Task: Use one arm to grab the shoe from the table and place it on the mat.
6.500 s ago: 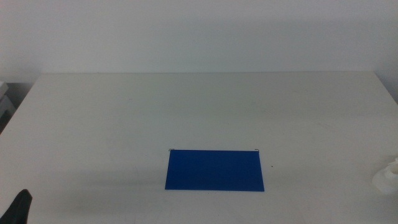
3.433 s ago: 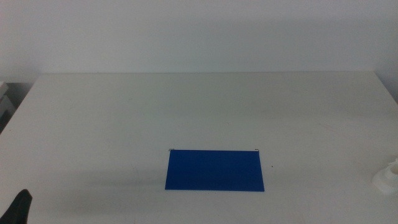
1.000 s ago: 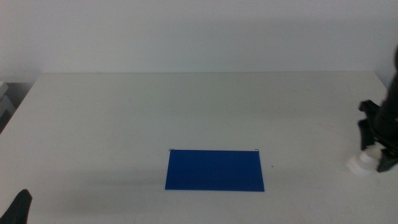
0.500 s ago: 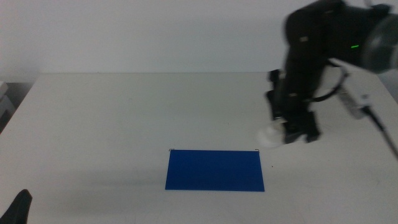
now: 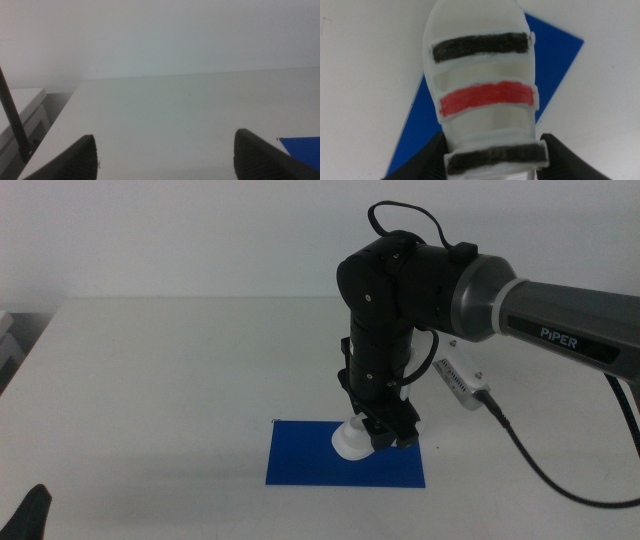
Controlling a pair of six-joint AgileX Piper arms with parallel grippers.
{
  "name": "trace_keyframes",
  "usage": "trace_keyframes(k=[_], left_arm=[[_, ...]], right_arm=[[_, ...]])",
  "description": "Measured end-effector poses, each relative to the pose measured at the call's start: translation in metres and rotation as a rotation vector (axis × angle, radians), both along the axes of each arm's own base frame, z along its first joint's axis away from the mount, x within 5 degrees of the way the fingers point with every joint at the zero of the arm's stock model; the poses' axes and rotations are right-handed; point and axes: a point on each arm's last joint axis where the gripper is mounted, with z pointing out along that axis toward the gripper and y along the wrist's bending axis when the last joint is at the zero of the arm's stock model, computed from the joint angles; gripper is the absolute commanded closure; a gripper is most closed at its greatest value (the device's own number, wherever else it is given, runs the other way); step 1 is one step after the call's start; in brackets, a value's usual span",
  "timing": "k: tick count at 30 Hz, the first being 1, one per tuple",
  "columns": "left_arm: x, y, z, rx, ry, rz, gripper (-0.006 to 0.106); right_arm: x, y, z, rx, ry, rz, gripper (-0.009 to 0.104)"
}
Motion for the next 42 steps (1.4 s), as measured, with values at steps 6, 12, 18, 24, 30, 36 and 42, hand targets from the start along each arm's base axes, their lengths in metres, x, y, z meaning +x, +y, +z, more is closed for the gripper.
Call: trace_keyframes(k=[6,12,18,24,30,36,42], left_arm=[[0.0000,0.0000,0.0000,0.000,0.000,0.000,0.007],[0.0000,0.0000,0.0000,0.000,0.000,0.000,0.007],[0.0000,0.0000,0.0000,0.000,0.000,0.000,0.007],[0.0000,0.0000,0.0000,0.000,0.000,0.000,0.007],[0.0000,0.0000,0.0000,0.000,0.000,0.000,0.007],[0.0000,0.0000,0.0000,0.000,0.000,0.000,0.007],[0.0000,0.0000,0.0000,0.000,0.000,0.000,0.007]], right_arm=[[0.0007,0.0002,0.0008,-0.033,-0.014,0.223,0.098],[0.0015,-0.0005,0.0009,-0.091,-0.034,0.555,0.098],[0.0013,-0.0007,0.0008,-0.142,-0.044,0.902,0.098],[0.0010,-0.0010,0.0008,-0.210,-0.057,1.366,0.098],[0.0020,-0.0005,0.0010,-0.274,-0.085,1.787,0.098],[0.0037,0.0024,0.0014,-0.352,-0.147,2.274,0.098],[0.0018,0.0062,0.0005,-0.352,-0.199,2.547,0.098]])
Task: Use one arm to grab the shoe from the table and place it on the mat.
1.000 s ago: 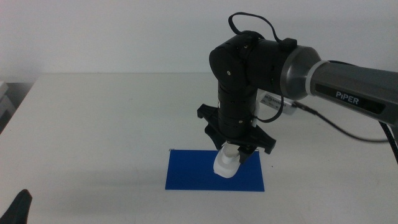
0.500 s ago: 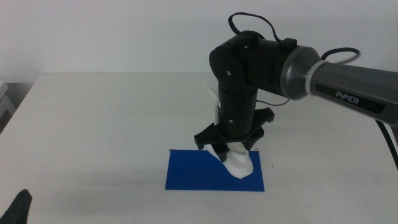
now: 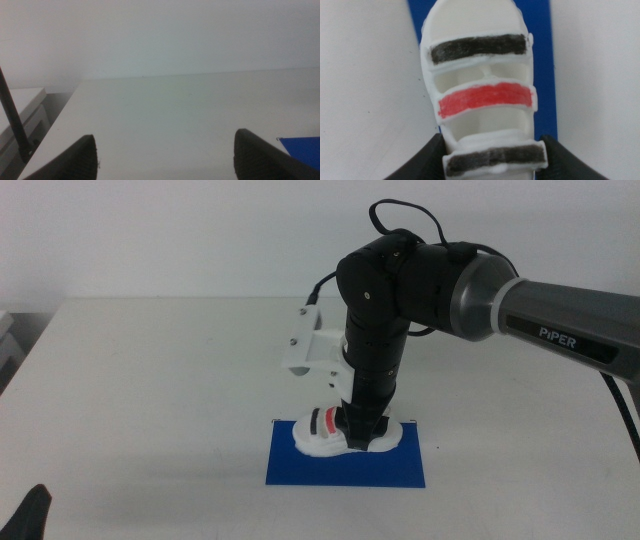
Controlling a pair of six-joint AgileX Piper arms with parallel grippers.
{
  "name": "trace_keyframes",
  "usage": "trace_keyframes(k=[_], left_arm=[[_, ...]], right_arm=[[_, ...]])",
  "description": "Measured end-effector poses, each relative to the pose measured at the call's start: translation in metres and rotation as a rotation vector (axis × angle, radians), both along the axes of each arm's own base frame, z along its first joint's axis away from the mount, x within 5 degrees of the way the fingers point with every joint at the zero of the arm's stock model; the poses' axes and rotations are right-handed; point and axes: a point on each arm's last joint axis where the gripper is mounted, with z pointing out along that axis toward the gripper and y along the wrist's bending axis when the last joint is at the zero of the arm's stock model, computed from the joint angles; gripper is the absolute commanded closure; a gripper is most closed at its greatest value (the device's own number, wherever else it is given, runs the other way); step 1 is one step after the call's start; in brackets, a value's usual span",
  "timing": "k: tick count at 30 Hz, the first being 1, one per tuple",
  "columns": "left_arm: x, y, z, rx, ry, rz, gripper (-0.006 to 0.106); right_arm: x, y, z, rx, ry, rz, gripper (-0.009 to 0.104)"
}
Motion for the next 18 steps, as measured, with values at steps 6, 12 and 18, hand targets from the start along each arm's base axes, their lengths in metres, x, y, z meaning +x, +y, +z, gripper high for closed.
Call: trace_keyframes(k=[6,12,18], left_arm=[[0.000,0.000,0.000,0.000,0.000,0.000,0.007],[0.000,0.000,0.000,0.000,0.000,0.000,0.007],[0.000,0.000,0.000,0.000,0.000,0.000,0.007]], right_arm=[[0.005,0.005,-0.004,0.045,-0.033,0.050,0.098],[0.015,0.003,-0.019,0.044,-0.027,0.019,0.098],[0.020,0.001,-0.033,0.026,-0.003,0.008,0.098]])
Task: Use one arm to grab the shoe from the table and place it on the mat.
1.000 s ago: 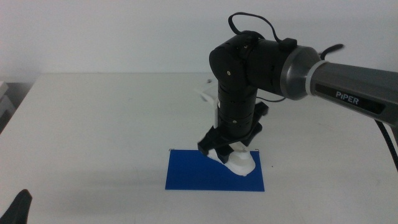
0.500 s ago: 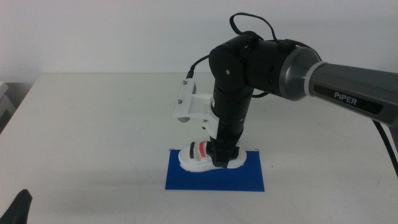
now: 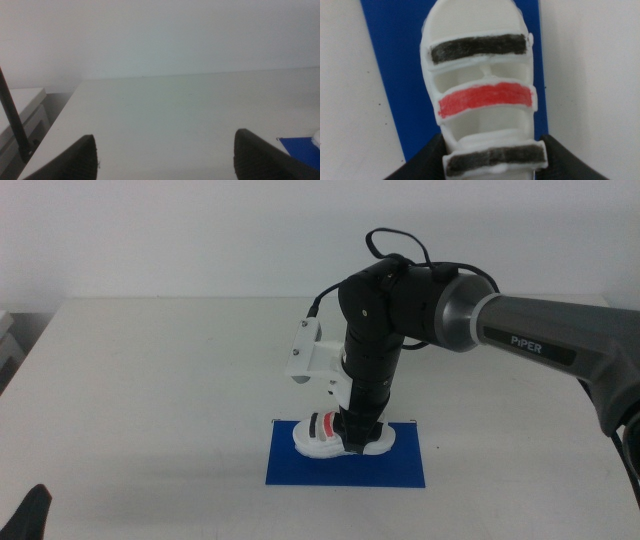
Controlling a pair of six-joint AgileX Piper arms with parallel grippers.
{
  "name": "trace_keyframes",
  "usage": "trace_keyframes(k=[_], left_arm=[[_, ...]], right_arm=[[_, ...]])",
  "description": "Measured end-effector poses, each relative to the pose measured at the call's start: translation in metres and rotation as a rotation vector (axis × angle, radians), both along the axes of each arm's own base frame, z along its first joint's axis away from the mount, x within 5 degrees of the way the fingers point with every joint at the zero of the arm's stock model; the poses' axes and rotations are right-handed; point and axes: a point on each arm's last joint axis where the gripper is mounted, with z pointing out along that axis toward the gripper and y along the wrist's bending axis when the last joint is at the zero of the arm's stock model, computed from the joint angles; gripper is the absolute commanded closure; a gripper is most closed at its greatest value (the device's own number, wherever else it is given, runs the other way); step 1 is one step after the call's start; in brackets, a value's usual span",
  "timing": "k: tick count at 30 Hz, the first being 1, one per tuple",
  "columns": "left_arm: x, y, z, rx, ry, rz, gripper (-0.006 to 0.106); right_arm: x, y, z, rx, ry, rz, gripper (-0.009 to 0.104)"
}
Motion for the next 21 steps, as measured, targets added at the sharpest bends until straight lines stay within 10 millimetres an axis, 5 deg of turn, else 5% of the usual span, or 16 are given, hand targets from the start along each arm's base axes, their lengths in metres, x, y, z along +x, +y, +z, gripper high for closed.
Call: trace_keyframes(k=[12,13,18,21], left_arm=[[0.000,0.000,0.000,0.000,0.000,0.000,0.007],[0.000,0.000,0.000,0.000,0.000,0.000,0.007],[0.000,0.000,0.000,0.000,0.000,0.000,0.007],[0.000,0.000,0.000,0.000,0.000,0.000,0.007]], right_arm=[[0.002,0.002,-0.016,-0.014,0.033,-0.006,0.096],[0.002,0.002,-0.016,-0.011,0.032,-0.007,0.044],[0.004,0.004,-0.016,0.011,0.014,-0.010,0.005],[0.005,0.004,-0.003,0.060,-0.023,-0.032,0.003]])
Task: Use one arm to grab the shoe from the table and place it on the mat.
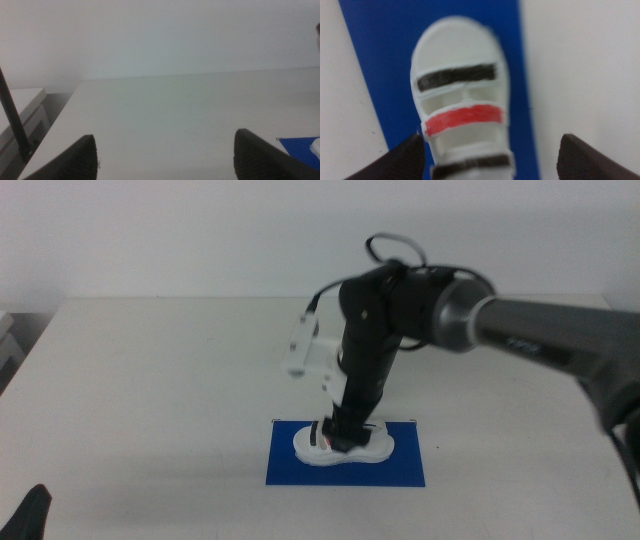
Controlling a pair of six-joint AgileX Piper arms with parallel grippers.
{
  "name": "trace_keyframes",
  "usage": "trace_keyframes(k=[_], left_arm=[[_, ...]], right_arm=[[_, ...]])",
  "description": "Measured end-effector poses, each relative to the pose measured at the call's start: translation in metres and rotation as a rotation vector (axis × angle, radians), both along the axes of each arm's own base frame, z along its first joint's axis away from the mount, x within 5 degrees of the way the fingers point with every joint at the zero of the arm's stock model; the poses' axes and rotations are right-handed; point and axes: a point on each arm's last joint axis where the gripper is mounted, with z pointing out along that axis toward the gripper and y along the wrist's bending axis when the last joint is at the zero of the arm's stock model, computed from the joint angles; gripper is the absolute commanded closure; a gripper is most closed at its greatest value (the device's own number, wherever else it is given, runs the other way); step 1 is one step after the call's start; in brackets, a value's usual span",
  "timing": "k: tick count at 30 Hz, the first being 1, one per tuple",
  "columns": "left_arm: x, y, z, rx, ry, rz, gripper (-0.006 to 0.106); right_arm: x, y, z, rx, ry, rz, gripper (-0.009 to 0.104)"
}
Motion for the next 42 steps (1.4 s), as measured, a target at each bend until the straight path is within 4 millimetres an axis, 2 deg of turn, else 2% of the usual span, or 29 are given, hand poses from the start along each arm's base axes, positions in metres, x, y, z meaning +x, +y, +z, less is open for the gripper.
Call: trace_keyframes(k=[4,9,11,14,19,22,26,30,34,38,42], left_arm=[[0.000,0.000,0.000,0.000,0.000,0.000,0.007],[0.000,0.000,0.000,0.000,0.000,0.000,0.007],[0.000,0.000,0.000,0.000,0.000,0.000,0.007],[0.000,0.000,0.000,0.000,0.000,0.000,0.007],[0.000,0.000,0.000,0.000,0.000,0.000,0.007],[0.000,0.000,0.000,0.000,0.000,0.000,0.007],[0.000,0.000,0.000,0.000,0.000,0.000,0.007],[0.000,0.000,0.000,0.000,0.000,0.000,0.007],[0.000,0.000,0.000,0.000,0.000,0.000,0.007],[0.000,0.000,0.000,0.000,0.000,0.000,0.007],[0.000,0.000,0.000,0.000,0.000,0.000,0.007]], right_arm=[[-0.007,-0.018,0.046,0.106,-0.082,-0.085,0.003],[-0.038,-0.068,0.098,0.237,-0.178,-0.243,0.003],[-0.056,-0.094,0.122,0.317,-0.236,-0.336,0.003],[-0.083,-0.125,0.145,0.435,-0.314,-0.468,0.003],[-0.137,-0.179,0.165,0.632,-0.456,-0.685,0.003],[-0.169,-0.206,0.161,0.706,-0.537,-0.784,0.003],[-0.209,-0.234,0.142,0.765,-0.638,-0.883,0.003],[-0.244,-0.250,0.117,0.804,-0.713,-0.928,0.003],[-0.277,-0.257,0.097,0.854,-0.818,-0.887,0.003],[-0.292,-0.259,0.071,0.837,-0.848,-0.854,0.003],[-0.295,-0.259,0.055,0.844,-0.854,-0.851,0.003]])
